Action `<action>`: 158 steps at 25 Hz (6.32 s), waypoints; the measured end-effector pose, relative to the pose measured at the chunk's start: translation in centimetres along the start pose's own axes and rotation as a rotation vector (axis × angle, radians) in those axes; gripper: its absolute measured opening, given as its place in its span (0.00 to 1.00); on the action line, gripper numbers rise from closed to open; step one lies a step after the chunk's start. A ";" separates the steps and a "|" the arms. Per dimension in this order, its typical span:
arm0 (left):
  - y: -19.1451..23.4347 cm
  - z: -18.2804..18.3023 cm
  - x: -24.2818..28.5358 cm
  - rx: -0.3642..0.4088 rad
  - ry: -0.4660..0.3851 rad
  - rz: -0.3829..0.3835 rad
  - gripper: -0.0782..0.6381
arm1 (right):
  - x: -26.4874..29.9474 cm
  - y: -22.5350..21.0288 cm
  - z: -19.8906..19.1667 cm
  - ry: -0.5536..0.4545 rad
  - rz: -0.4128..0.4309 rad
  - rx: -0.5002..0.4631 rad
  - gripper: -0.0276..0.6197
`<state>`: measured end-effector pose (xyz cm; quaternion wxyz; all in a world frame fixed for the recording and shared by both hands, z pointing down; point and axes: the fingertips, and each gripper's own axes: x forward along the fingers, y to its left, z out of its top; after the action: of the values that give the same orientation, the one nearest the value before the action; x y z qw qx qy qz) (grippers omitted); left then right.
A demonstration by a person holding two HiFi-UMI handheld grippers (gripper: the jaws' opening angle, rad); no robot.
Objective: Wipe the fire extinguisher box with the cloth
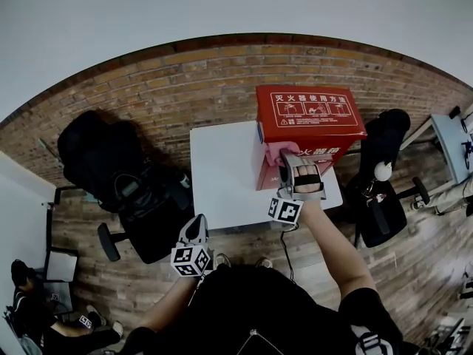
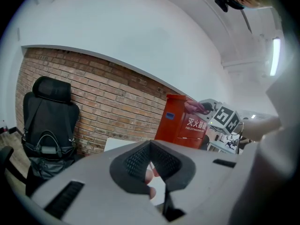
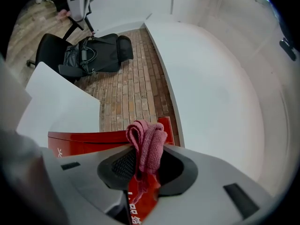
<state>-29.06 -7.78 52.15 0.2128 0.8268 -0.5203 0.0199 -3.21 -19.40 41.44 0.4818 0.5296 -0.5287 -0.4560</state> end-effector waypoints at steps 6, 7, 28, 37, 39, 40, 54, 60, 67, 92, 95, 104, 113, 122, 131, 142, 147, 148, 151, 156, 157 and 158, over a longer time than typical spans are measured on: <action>0.9 -0.4 -0.3 -0.010 0.008 0.028 0.13 | 0.4 1.0 0.2 -0.004 0.010 0.006 0.22; 0.9 -0.5 -0.3 -0.011 0.009 0.030 0.13 | 0.4 1.2 0.2 -0.005 0.012 0.007 0.22; 0.5 -0.6 -0.3 -0.006 0.020 0.032 0.13 | 0.4 5.9 -0.4 0.008 0.113 0.066 0.22; 0.6 -0.9 -0.6 -0.010 0.028 0.040 0.13 | 0.4 8.2 -0.7 0.019 0.173 0.085 0.22; 0.6 -1.1 -0.7 -0.012 0.029 0.043 0.13 | 0.4 8.6 -0.7 0.018 0.179 0.083 0.22; 0.6 -1.1 -0.7 -0.012 0.029 0.044 0.13 | 0.4 8.7 -0.8 0.018 0.180 0.083 0.22; 0.8 -1.3 -0.9 -0.017 0.032 0.050 0.13 | 0.3 10.4 -0.8 0.028 0.219 0.089 0.22; 0.7 -1.3 -0.9 -0.017 0.033 0.047 0.13 | 0.3 11.3 -0.9 0.034 0.242 0.089 0.22; 0.8 -1.5 -1.0 -0.020 0.037 0.050 0.13 | 0.3 12.3 -1.0 0.041 0.262 0.092 0.22; 0.7 -2.1 -1.2 -0.026 0.048 0.057 0.13 | 0.3 17.0 -1.5 0.050 0.357 0.084 0.22; 0.7 -2.2 -1.2 -0.026 0.050 0.059 0.13 | 0.4 17.6 -1.5 0.050 0.366 0.081 0.22; 0.8 -2.3 -1.6 -0.025 0.055 0.068 0.13 | 0.4 19.0 -1.5 0.052 0.390 0.080 0.22; 1.1 -2.6 -1.9 -0.026 0.057 0.083 0.13 | 0.3 21.1 -1.7 0.054 0.432 0.066 0.22; 1.5 -2.7 -2.1 -0.034 0.060 0.104 0.13 | 0.3 22.9 -1.8 0.052 0.463 0.053 0.22; 1.6 -3.0 -2.1 -0.038 0.066 0.119 0.13 | 0.3 25.0 -2.0 0.059 0.502 0.056 0.22; 2.3 -3.6 -2.0 -0.052 0.077 0.141 0.13 | 0.4 27.9 -2.1 0.070 0.561 0.047 0.22; 2.6 -3.8 -1.5 -0.056 0.081 0.146 0.13 | 0.5 29.4 -2.1 0.082 0.593 0.042 0.22; 2.7 -3.8 -1.3 -0.058 0.083 0.147 0.13 | 0.5 29.8 -2.1 0.085 0.600 0.044 0.22; 2.6 -4.0 -0.9 -0.062 0.087 0.148 0.13 | 0.5 30.9 -2.1 0.091 0.621 0.042 0.22; 2.6 -4.4 -0.4 -0.059 0.097 0.147 0.13 | 0.7 32.4 -2.1 0.090 0.645 0.039 0.22; 2.6 -4.5 -0.4 -0.058 0.099 0.150 0.13 | 0.7 32.7 -2.1 0.090 0.650 0.039 0.22; 2.7 -4.6 -0.4 -0.058 0.102 0.153 0.13 | 0.7 33.0 -2.2 0.090 0.655 0.038 0.22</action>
<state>-30.73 -6.73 57.10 0.2607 0.7759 -0.5710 0.0631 -5.01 -19.23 74.47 0.6158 0.3600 -0.6574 -0.2428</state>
